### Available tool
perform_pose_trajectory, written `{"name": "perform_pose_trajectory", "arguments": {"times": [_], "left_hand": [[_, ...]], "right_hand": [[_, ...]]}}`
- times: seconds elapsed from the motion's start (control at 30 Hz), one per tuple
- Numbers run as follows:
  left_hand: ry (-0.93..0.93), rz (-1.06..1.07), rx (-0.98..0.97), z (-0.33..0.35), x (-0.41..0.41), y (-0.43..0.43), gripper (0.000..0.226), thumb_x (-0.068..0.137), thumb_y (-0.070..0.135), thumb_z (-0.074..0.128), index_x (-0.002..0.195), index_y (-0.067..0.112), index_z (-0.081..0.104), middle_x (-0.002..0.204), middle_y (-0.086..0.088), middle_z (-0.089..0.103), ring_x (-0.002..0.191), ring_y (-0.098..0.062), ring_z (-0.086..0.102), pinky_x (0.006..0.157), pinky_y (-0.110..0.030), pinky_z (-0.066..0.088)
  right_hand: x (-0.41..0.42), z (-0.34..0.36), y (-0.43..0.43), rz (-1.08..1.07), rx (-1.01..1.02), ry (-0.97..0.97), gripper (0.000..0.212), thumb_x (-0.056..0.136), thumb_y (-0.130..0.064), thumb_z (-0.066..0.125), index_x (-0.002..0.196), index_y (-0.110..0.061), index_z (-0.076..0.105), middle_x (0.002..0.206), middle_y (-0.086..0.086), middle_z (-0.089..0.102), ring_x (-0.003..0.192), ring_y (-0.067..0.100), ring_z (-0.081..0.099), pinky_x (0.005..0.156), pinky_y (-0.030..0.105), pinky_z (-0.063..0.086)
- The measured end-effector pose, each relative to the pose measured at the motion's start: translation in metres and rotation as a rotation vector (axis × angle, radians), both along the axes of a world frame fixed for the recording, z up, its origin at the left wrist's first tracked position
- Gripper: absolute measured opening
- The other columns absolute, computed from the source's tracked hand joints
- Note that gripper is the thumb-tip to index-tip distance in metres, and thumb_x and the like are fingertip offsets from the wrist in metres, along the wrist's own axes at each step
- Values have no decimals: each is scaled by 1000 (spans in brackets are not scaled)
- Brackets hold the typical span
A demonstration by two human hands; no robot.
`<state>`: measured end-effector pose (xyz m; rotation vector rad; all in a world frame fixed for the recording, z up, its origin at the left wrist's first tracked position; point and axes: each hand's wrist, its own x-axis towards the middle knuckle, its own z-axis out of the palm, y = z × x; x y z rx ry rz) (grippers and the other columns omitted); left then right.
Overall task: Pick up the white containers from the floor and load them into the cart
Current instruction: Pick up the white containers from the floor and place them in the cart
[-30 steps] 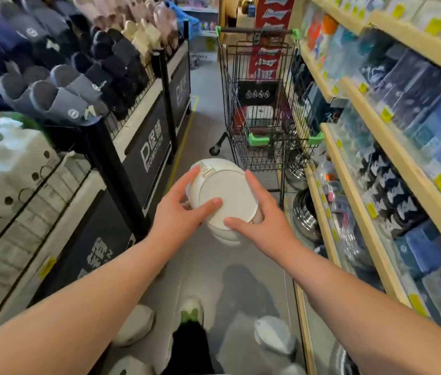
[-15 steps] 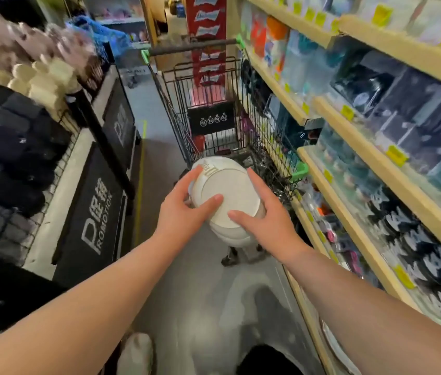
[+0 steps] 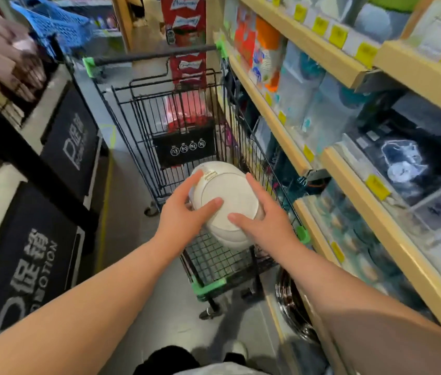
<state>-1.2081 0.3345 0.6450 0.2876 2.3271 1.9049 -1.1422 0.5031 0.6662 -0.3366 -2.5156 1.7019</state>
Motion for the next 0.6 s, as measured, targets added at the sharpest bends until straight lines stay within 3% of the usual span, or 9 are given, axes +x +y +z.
{"name": "perform_pose_trajectory", "arguments": {"times": [0.1,0.3,0.43,0.6], "left_hand": [[-25,-16,-20,-10,-49,11,69,76,43,77,138,41,46,133,14,56,117,-12,58,87,-36,57],[-116,-88,-77,-50,-163,29,75,68,56,73,137,39,47,134,13,54,118,-14,55,91,-44,55],[-144,-172,-181,-78,-229,42,75,70,57,72,138,39,45,134,7,55,118,-17,57,92,-44,54],[-198,-237,-253,-126,-294,64,67,81,44,72,141,34,45,134,9,54,112,-8,55,81,-13,47]], "right_hand": [[-49,-7,10,-15,-26,-42,83,76,-21,77,143,-44,32,143,-10,40,125,8,39,108,39,37],[-149,-44,17,-145,-80,-115,81,76,-18,78,143,-35,36,137,-8,44,123,7,41,108,34,38],[-205,-70,21,-250,11,-235,79,78,-26,75,144,-39,32,131,-8,42,121,12,40,100,28,37],[-267,-124,30,-354,-42,-270,78,76,-30,76,142,-38,35,144,-4,43,131,18,40,109,43,37]]}}
